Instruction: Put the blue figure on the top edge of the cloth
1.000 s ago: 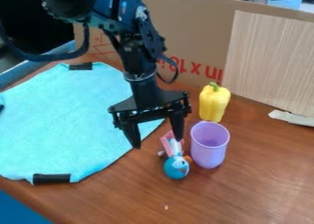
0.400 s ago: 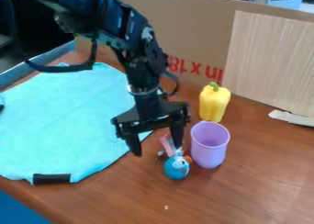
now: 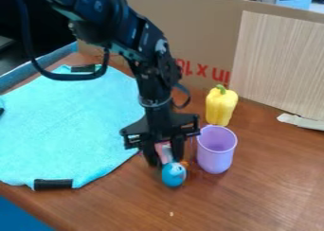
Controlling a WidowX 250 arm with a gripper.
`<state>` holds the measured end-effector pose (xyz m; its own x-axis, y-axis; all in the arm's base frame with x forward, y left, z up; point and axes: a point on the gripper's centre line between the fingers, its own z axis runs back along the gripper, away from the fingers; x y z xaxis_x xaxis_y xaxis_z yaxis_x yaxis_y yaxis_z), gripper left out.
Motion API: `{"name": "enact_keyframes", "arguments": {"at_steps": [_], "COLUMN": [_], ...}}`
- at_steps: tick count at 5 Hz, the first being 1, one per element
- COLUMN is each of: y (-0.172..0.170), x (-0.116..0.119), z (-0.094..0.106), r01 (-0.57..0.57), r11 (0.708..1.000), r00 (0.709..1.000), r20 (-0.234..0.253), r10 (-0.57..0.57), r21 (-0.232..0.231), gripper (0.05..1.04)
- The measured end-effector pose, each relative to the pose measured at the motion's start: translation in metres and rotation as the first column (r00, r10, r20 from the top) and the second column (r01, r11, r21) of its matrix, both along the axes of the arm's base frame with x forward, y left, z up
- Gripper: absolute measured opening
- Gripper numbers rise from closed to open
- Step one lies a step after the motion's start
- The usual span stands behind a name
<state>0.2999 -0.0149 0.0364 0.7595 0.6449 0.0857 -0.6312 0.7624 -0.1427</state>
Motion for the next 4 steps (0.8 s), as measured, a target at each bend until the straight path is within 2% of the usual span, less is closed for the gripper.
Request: {"name": "enact_keyframes", "arguments": {"at_steps": [1, 2, 3, 4], "y": [0.004, 0.014, 0.025, 0.054], "x": [-0.005, 0.003, 0.011, 0.016], "z": [0.002, 0.017, 0.032, 0.044], "r01": [0.006, 0.017, 0.061, 0.020], "r11": [1.000, 1.000, 0.998, 1.000], "r00": [1.000, 0.999, 0.997, 0.999], "r20": [-0.030, -0.049, -0.055, -0.046], "r10": [-0.006, -0.017, -0.061, -0.019], "r21": [0.002, -0.004, -0.004, 0.021], "gripper": [0.460, 0.460, 0.460, 0.460]}}
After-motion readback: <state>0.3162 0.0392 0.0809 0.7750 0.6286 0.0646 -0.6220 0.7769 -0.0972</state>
